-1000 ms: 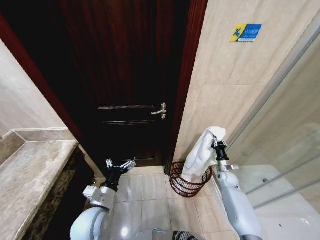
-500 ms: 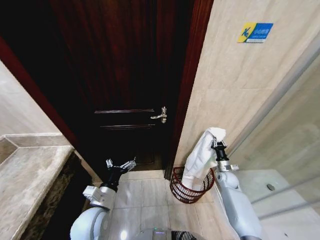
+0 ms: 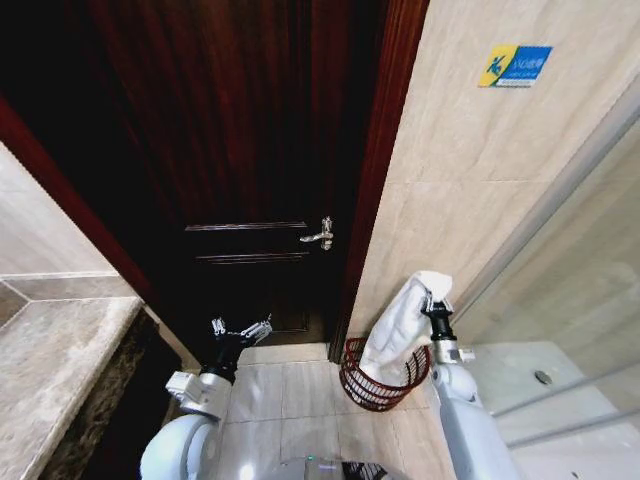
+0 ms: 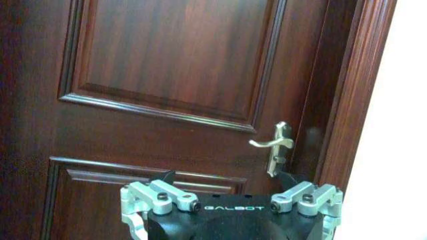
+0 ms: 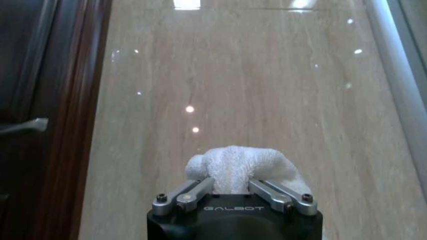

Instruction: Discard the used towel into the hamper.

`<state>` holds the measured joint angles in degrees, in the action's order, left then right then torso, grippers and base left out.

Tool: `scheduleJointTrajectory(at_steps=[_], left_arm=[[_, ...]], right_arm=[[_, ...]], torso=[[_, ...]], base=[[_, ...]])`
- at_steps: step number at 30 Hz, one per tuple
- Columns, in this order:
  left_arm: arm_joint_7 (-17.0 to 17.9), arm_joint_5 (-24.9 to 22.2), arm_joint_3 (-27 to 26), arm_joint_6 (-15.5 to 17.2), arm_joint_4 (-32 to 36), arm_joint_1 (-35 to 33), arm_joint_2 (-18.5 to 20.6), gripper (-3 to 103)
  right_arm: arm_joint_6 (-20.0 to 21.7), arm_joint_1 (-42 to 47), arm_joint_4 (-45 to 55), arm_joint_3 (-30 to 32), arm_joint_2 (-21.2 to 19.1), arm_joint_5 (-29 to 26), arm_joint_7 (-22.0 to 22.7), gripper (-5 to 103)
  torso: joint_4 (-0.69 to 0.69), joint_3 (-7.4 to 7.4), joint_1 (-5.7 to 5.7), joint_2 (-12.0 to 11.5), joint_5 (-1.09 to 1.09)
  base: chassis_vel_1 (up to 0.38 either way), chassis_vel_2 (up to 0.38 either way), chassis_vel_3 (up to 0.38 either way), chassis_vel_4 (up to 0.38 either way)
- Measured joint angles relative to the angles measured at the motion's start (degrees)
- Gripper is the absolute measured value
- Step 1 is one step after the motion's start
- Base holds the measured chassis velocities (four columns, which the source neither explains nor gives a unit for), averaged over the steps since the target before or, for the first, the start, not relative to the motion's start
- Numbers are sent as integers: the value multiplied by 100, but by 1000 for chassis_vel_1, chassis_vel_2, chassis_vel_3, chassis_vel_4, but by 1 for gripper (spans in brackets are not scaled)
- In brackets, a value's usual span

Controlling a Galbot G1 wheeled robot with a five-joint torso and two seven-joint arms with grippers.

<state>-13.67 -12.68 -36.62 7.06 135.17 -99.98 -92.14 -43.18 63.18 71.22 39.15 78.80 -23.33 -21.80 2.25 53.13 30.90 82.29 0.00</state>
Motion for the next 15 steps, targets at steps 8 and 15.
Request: scheduleJointTrajectory(at_steps=[8,15], left_arm=[[0,0,0,0,0,0,0,100],[0,0,0,0,0,0,0,100]], right_arm=[[-392,-135,-927,4,54,-62,-341,5],[-395,-311,-1755,50,36,-120,-708,5]], torso=[[0,0,3,0,0],[-1,1,3,0,-1]], base=[[0,0,0,0],[0,0,0,0]])
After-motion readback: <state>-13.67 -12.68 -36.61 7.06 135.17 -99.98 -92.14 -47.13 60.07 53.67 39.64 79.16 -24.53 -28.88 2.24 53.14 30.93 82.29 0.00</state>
